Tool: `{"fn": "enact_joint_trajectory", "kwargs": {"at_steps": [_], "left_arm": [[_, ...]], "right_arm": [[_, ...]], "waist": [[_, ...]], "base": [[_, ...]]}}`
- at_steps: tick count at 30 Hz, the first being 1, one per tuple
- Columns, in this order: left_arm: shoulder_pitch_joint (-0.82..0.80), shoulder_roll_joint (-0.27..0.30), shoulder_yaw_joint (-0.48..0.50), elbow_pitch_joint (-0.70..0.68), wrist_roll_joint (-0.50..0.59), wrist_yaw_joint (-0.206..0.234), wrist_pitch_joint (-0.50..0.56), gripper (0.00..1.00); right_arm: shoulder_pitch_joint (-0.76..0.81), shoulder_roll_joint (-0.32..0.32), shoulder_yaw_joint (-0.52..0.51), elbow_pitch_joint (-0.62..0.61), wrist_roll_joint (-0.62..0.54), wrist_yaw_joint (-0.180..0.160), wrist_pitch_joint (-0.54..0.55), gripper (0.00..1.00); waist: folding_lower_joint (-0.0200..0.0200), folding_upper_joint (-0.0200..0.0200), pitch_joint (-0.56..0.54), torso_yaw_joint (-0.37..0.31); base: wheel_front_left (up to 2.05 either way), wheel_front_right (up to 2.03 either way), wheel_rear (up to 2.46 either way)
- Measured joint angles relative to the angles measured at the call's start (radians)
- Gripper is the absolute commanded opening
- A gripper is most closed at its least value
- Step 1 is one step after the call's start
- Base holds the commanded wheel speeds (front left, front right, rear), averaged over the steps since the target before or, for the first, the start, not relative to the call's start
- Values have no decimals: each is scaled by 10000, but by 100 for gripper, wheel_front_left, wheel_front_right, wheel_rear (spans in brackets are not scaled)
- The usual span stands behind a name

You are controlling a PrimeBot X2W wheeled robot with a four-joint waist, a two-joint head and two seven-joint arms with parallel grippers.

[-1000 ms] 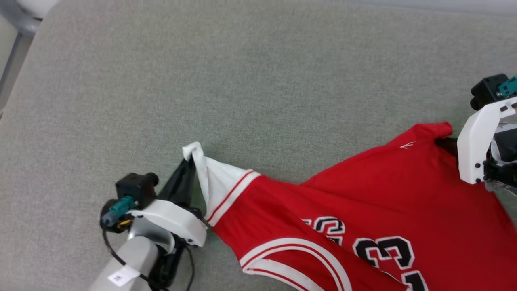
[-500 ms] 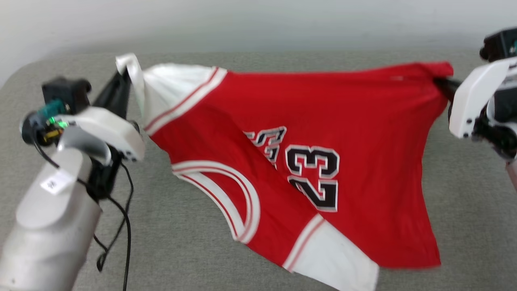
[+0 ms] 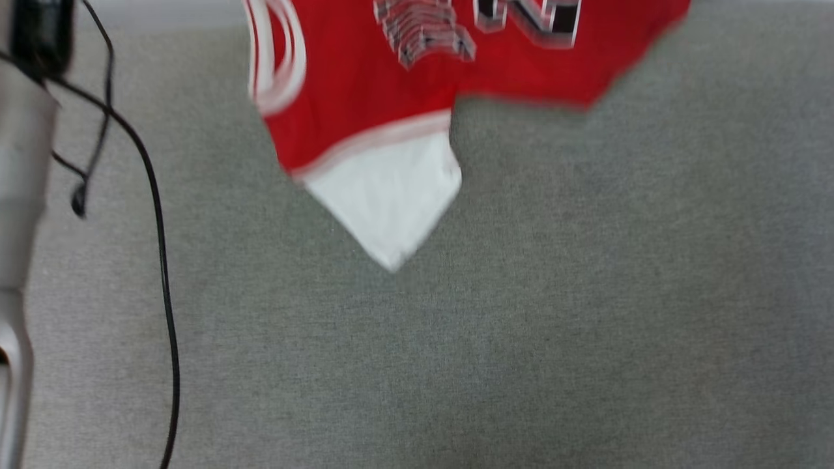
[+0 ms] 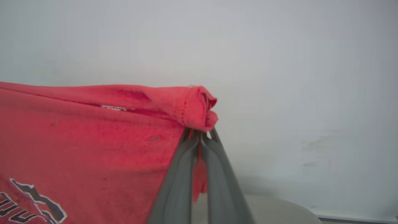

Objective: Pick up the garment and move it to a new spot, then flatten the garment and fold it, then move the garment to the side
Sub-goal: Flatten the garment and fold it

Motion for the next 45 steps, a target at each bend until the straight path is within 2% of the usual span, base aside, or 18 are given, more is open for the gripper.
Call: {"fn": "enact_joint_trajectory", "kwargs": {"at_steps": [11,15,21,25,29,37,45], "left_arm": [[-3909,134,-192,577,800,176,125,0],[-4521,94,-228,924,876,142,84,0],[-4413,-109,-213,1668,594,-92,-94,0],[-3959,-253,-157,2138,263,-391,-128,0],[-3090,-366,40,2596,-284,-784,-192,0],[223,-619,178,3014,-1377,-1356,-349,0],[3804,-819,59,2215,-2082,-1471,-512,0]], "right_arm": [[-3363,-69,-771,558,-800,12,-803,0],[-3763,96,-746,836,-855,10,-1037,0],[-3692,403,-301,1273,-723,-2,-1269,0],[-3364,479,146,1342,-309,-6,-1304,0],[-2395,518,706,1135,286,-6,-1486,0],[1149,167,1791,412,1705,-6,-2148,0],[4464,-412,2011,-192,2872,6,-2834,0]], "waist": [[1,0,2214,54],[2,0,3015,121],[2,0,3757,263],[2,0,3860,395],[1,-1,3711,453],[0,0,2713,463],[-2,0,1306,527]], "base": [[0,0,0],[0,0,0],[0,0,0],[0,0,0],[0,0,0],[0,0,0],[0,0,0]]}}
